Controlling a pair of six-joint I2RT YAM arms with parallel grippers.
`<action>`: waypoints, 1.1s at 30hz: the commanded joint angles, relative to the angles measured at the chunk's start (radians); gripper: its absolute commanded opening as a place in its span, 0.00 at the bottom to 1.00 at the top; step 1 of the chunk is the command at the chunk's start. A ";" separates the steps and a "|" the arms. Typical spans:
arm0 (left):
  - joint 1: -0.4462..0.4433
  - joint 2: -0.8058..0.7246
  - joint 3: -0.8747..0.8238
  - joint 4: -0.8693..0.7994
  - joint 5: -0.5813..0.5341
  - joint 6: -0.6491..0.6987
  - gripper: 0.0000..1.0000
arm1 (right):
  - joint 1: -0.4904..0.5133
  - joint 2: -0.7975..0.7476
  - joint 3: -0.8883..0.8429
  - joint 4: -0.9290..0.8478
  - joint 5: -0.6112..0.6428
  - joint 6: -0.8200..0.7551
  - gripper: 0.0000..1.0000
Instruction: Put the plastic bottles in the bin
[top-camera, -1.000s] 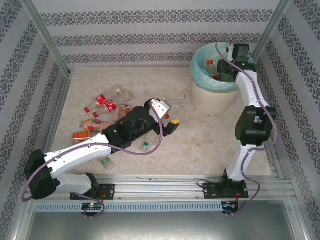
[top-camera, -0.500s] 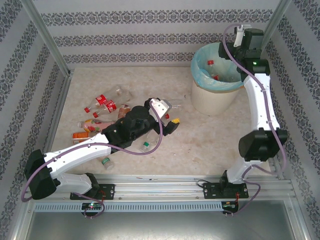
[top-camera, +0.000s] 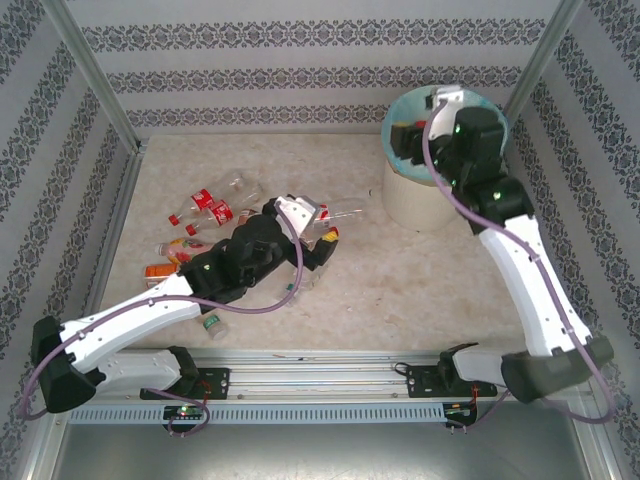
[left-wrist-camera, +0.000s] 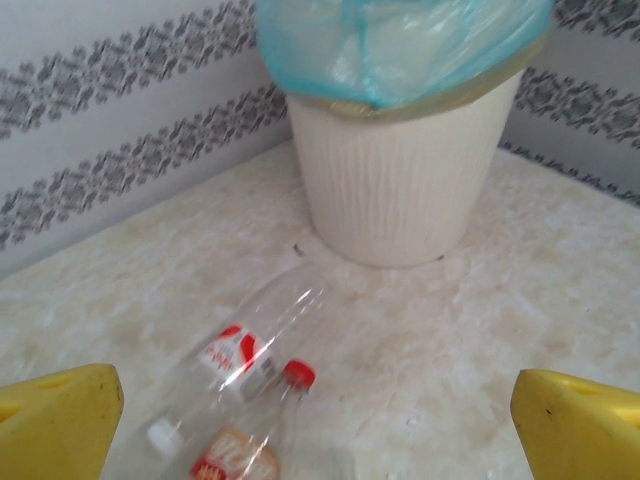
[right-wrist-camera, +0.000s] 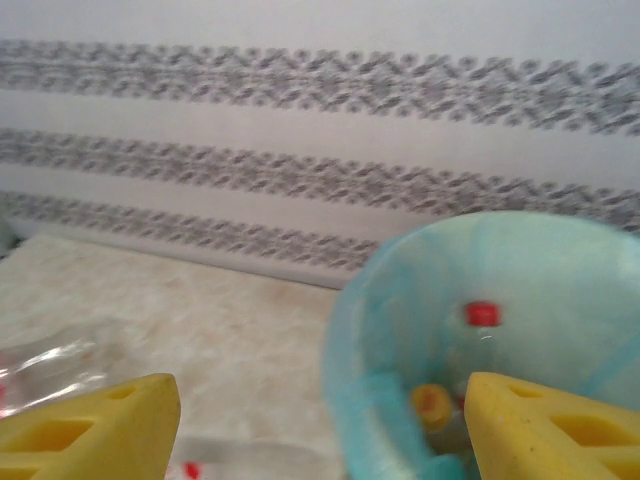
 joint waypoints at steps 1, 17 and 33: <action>0.000 -0.035 0.033 -0.222 -0.078 -0.086 1.00 | 0.079 -0.085 -0.132 0.095 0.033 0.068 0.74; 0.162 -0.172 -0.044 -0.924 -0.088 -0.733 1.00 | 0.296 -0.172 -0.452 0.158 0.088 0.194 0.73; 0.632 -0.263 -0.369 -0.803 0.196 -1.045 0.97 | 0.301 -0.133 -0.486 0.193 0.061 0.191 0.74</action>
